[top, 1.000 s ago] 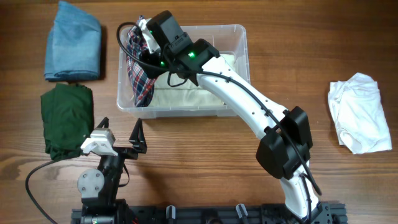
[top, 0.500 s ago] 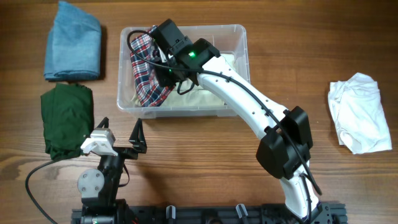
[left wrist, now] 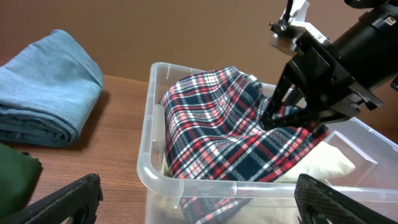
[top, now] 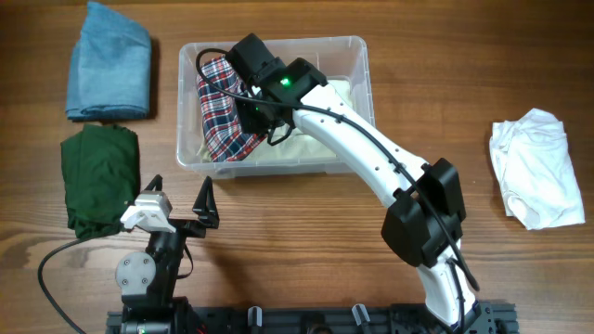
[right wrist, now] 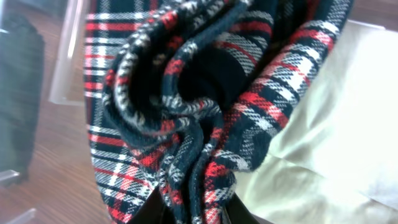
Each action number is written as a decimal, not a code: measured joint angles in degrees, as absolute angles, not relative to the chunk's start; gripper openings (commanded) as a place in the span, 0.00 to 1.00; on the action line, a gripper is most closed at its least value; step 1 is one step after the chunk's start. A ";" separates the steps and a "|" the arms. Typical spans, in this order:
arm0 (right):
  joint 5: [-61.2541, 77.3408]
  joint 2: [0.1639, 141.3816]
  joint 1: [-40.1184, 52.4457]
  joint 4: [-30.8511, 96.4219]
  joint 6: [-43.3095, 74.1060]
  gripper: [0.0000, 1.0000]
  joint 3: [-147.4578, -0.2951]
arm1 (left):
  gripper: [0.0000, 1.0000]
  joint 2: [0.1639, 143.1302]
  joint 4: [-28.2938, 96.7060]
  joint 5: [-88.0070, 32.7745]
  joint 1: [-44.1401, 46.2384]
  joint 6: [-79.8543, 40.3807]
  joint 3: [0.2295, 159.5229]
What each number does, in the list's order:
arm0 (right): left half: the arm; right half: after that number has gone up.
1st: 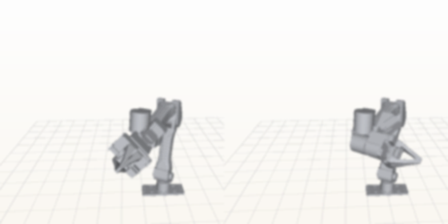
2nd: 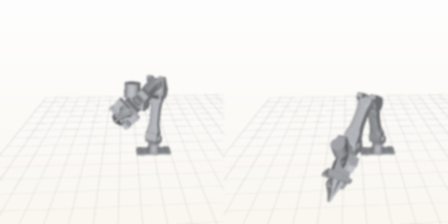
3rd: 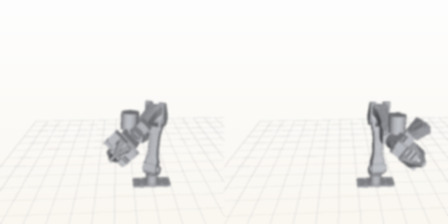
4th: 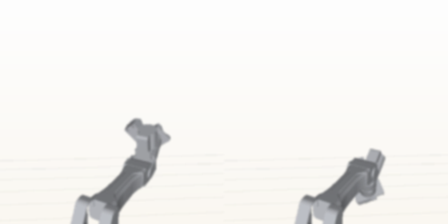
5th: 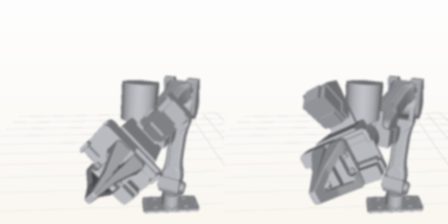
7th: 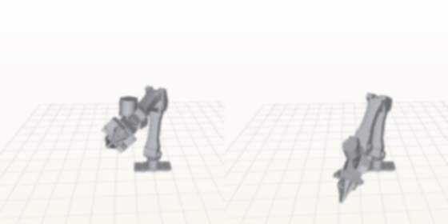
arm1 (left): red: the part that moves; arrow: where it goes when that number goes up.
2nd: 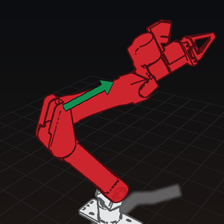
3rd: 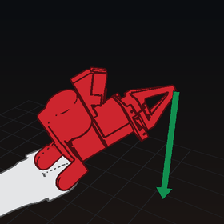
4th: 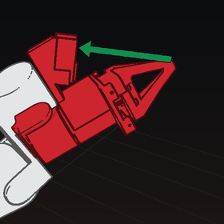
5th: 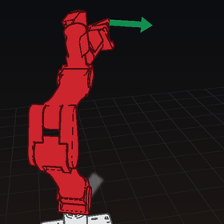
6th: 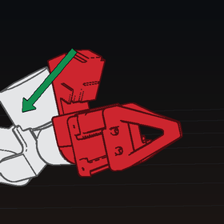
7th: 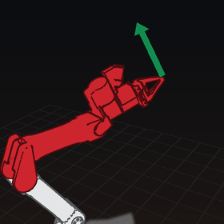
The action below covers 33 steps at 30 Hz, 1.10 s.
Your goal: Pack container
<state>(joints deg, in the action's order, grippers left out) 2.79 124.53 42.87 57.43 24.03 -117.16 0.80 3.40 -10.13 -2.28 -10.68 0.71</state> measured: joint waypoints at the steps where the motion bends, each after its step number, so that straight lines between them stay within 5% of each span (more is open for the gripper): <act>1: 2.85 124.53 43.13 56.90 24.32 0.09 -117.16 | 1.00 0.80 3.40 -10.11 -2.28 -10.68 0.71; 7: 2.96 124.53 43.46 57.56 25.15 0.66 -117.16 | 1.00 0.80 3.42 -10.11 -2.28 -10.68 0.71; 18: -3.97 124.53 41.87 66.02 25.23 0.70 -117.16 | 1.00 0.80 3.40 -10.11 -2.28 -10.68 0.71; 23: -9.45 124.53 38.68 67.07 24.14 0.47 -117.16 | 1.00 0.80 3.42 -10.11 -2.28 -10.68 0.71; 27: -10.98 125.54 37.54 65.98 22.74 0.08 -117.27 | 1.00 0.80 3.42 -10.11 -2.28 -10.68 0.71; 33: -11.73 131.07 37.08 65.73 20.91 0.04 -117.38 | 1.00 0.80 3.42 -10.11 -2.28 -10.68 0.71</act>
<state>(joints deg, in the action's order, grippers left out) -11.73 131.07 37.08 65.73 20.91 -117.38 0.80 3.42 -10.11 -2.28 -10.68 0.71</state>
